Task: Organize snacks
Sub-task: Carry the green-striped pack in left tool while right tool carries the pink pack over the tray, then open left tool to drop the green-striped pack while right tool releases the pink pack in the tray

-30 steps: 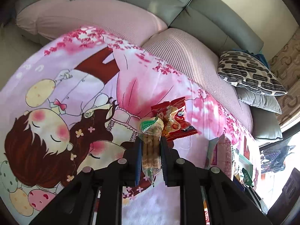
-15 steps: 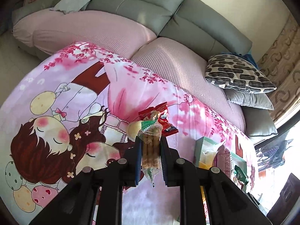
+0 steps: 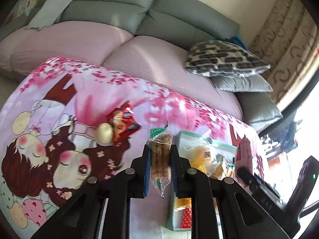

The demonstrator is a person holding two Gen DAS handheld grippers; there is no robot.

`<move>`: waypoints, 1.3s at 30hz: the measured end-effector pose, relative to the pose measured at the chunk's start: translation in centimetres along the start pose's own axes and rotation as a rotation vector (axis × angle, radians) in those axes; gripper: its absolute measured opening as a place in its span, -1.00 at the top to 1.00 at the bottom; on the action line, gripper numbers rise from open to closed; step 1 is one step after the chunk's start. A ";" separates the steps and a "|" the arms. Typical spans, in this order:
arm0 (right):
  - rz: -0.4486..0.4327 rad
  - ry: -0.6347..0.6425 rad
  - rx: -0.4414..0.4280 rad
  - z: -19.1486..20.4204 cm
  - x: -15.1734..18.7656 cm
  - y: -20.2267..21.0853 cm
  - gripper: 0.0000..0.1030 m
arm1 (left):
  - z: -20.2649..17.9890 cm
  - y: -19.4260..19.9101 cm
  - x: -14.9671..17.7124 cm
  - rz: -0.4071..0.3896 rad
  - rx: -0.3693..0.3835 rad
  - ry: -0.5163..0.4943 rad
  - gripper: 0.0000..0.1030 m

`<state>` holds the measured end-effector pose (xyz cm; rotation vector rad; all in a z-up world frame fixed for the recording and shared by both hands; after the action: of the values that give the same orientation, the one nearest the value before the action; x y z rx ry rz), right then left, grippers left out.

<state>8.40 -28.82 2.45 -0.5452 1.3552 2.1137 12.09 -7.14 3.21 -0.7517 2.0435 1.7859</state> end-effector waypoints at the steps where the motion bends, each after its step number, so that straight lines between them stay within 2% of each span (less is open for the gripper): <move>1: -0.011 -0.017 0.015 -0.9 -0.2 0.5 0.26 | -1.0 0.1 0.2 0.004 0.018 -0.021 0.63; 5: -0.049 -0.073 0.060 -3.8 -0.9 2.2 0.26 | -4.7 0.8 1.3 0.023 0.109 -0.087 0.63; 14: -0.097 -0.147 0.123 -8.0 -1.4 5.0 0.26 | -10.5 1.4 4.1 0.069 0.195 -0.228 0.63; 18: -0.089 -0.149 0.125 -8.2 -1.2 5.1 0.26 | -12.1 1.2 5.4 0.092 0.199 -0.280 0.63; 23: -0.038 -0.129 0.107 -7.6 -0.5 3.6 0.26 | -13.3 0.5 7.0 0.125 0.192 -0.325 0.63; 30: 0.059 -0.117 0.116 -7.6 1.0 1.1 0.26 | -13.5 -0.8 8.3 0.183 0.173 -0.346 0.63; 39: 0.105 -0.076 0.131 -7.0 1.5 0.1 0.26 | -13.8 -2.1 9.4 0.233 0.156 -0.370 0.63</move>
<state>7.38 -34.92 -1.23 -0.3440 1.4961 2.0870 7.04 -22.49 -1.48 -0.1276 2.0441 1.7014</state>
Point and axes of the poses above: each gripper's, at about its wrist camera, not at the fingertips, and y roughly against the way its jaws point, z to its left, x to its underside, the point moved 7 cm from there along -y, roughly the way its jaws point, and after that the axes turned 14 degrees about -x, right-handed, at the moved point
